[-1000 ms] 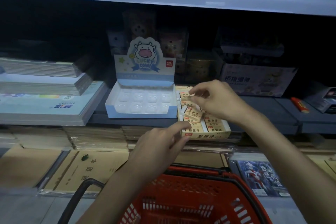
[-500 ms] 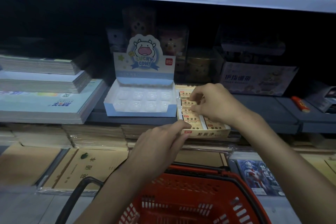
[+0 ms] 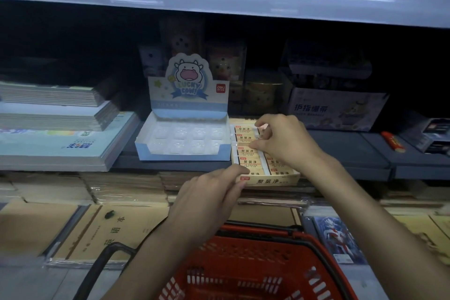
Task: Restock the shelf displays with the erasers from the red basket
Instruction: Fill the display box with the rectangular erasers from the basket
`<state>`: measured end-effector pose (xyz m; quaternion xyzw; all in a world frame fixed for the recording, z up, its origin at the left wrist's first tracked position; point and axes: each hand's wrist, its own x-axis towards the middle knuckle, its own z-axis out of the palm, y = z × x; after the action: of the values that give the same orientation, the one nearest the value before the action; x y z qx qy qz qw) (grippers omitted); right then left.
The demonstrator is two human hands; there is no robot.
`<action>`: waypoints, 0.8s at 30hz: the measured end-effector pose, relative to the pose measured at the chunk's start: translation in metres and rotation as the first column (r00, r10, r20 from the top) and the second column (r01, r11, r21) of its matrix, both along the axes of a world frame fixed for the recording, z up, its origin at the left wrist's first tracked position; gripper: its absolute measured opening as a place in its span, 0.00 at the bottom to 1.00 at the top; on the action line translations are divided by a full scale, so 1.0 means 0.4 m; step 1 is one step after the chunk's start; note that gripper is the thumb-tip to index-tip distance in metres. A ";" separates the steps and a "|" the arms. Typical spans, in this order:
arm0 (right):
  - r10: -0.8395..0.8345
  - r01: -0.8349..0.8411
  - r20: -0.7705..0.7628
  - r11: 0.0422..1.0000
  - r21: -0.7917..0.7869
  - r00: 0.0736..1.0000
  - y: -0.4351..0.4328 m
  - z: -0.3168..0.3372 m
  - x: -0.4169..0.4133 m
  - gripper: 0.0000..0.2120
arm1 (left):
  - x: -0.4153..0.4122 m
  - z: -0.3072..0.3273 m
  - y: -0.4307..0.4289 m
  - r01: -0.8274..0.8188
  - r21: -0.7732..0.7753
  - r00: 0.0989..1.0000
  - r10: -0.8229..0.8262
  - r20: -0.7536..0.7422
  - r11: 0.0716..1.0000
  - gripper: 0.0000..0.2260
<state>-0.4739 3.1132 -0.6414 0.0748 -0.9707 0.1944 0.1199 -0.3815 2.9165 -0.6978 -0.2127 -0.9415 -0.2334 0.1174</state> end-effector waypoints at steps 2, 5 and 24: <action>0.012 -0.011 -0.021 0.998 0.061 1.000 -0.007 -0.007 0.003 0.21 | 0.001 0.001 0.002 -0.015 0.002 1.000 0.015 -0.004 1.000 0.13; 0.009 -0.003 -0.051 0.994 0.110 0.999 -0.015 -0.017 0.005 0.20 | 0.003 0.006 0.005 -0.014 0.016 1.000 0.014 -0.007 1.000 0.13; -0.109 0.136 -0.217 0.984 0.117 0.970 -0.005 -0.029 -0.001 0.09 | 0.002 -0.008 0.012 -0.087 0.137 0.996 0.082 0.039 0.987 0.09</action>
<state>-0.4744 3.1113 -0.6528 0.0425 -0.9660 0.1134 0.2283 -0.3806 2.9214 -0.7011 -0.1600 -0.9331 -0.2964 0.1260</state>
